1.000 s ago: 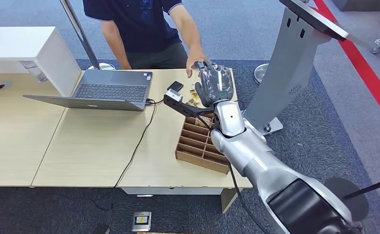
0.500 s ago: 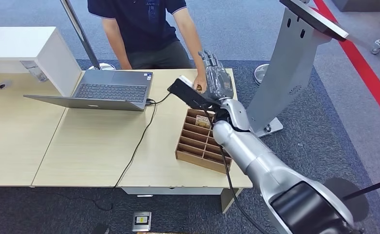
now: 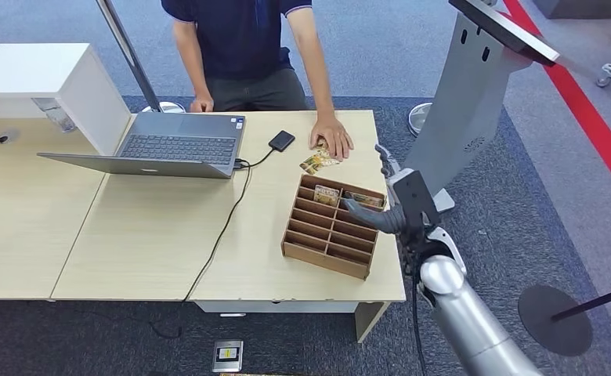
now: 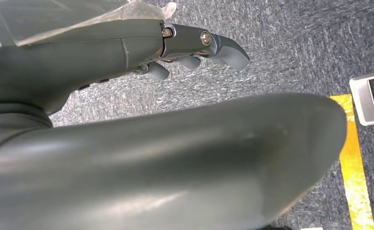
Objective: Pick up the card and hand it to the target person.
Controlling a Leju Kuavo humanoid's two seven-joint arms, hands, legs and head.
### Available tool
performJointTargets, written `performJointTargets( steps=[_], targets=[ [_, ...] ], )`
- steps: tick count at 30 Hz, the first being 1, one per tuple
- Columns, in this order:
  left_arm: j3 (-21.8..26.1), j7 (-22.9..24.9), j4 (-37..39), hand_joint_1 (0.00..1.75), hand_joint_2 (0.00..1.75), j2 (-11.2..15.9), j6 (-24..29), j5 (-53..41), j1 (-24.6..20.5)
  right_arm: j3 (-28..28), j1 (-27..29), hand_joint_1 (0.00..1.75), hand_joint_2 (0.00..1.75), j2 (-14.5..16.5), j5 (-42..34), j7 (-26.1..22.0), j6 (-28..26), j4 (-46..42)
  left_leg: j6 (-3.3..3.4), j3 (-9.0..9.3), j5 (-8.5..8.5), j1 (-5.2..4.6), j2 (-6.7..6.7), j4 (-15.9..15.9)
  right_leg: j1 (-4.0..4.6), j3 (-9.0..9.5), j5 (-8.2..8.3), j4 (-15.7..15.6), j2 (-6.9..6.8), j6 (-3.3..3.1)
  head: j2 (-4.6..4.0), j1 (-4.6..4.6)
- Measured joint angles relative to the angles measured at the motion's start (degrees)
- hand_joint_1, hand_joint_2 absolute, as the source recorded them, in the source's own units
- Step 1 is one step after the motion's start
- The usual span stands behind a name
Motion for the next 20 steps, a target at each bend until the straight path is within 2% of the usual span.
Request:
performJointTargets(
  steps=[7, 13, 18, 19, 20],
  targets=[
    [0.92, -0.33, 0.0, 0.0, 0.0, 0.28, -0.01, 0.23, -0.03, -2.8, 10.13, 0.0, 1.75, -5.85, 1.86, -1.1, 2.33, -14.17, -0.01, 0.01, 0.01, 0.01, 0.01, -0.02, 0.0, 0.02, 0.0, 0.0, 0.0, 0.0, 0.0, -0.01],
    [1.37, -0.31, 0.0, 0.0, 0.0, 0.42, -0.02, 1.28, -0.09, -4.13, 17.18, 0.0, 1.75, -7.62, 2.96, -1.67, 5.72, -18.42, 0.0, -0.01, 0.01, 0.0, 0.01, -0.04, 0.0, 0.03, 0.0, 0.0, 0.0, 0.0, 0.0, 0.0],
    [1.39, -0.23, 0.0, 0.0, 0.0, 0.69, -0.15, 1.44, -0.15, -4.98, 20.38, 0.0, 1.75, -8.26, 2.0, -1.71, 6.56, -18.49, 0.0, -0.02, 0.01, 0.0, 0.01, -0.04, 0.0, 0.03, 0.0, 0.0, 0.0, 0.0, -0.01, -0.01],
    [1.39, -0.21, 0.0, 0.0, 0.0, 0.72, -0.18, 1.4, -0.16, -5.07, 20.68, 0.0, 1.31, -8.32, 1.91, -1.72, 6.58, -18.47, 0.0, -0.01, 0.01, 0.0, 0.01, -0.03, 0.0, 0.03, 0.0, 0.0, 0.0, 0.0, -0.01, -0.01],
    [1.39, -0.19, 0.0, 0.0, 0.0, 0.73, -0.2, 1.38, -0.16, -5.12, 20.81, 0.0, 1.16, -8.34, 1.85, -1.72, 6.59, -18.46, 0.0, -0.01, 0.01, 0.0, 0.01, -0.04, 0.0, 0.03, 0.0, 0.0, 0.0, 0.0, 0.0, -0.01]
  ],
)
